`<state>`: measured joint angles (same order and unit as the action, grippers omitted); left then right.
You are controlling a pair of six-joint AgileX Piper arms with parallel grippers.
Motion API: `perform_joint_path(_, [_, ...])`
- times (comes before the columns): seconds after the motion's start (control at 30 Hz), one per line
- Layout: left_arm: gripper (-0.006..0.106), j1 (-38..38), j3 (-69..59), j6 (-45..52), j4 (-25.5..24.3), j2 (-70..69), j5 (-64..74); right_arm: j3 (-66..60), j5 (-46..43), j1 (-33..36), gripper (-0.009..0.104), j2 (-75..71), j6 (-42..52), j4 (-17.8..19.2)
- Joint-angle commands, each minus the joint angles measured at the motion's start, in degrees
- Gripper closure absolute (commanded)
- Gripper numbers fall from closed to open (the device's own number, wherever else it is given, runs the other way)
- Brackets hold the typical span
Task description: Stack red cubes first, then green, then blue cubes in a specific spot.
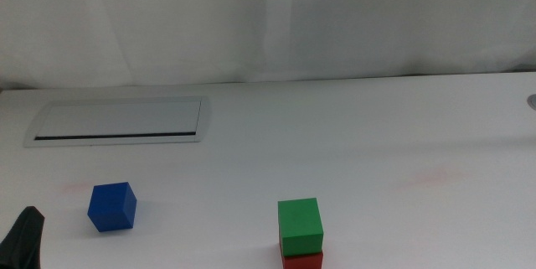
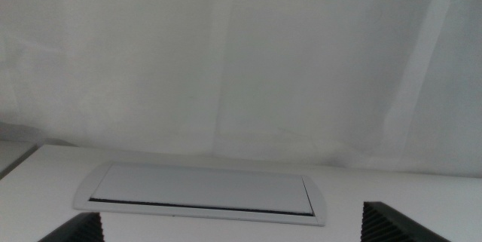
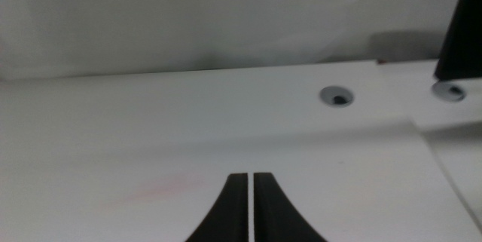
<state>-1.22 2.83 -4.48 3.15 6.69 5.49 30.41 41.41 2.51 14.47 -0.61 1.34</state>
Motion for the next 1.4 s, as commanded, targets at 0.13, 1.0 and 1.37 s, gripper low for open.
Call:
perform_joint_path(0.13, [0.016,-0.04,-0.25,-0.22,0.28,-0.27,-0.63,-15.94,-17.29,-0.25,0.098,-2.18,2.51,3.98])
perform_joint_path(1.0, [0.026,0.08,30.04,0.2,2.06,11.41,30.47,-32.27,-44.91,-0.25,0.098,-2.19,2.13,3.43])
perform_joint_path(1.37, [0.017,0.08,38.7,2.36,5.18,32.79,40.8,-32.27,-45.28,-0.25,0.098,-2.19,2.01,3.43])
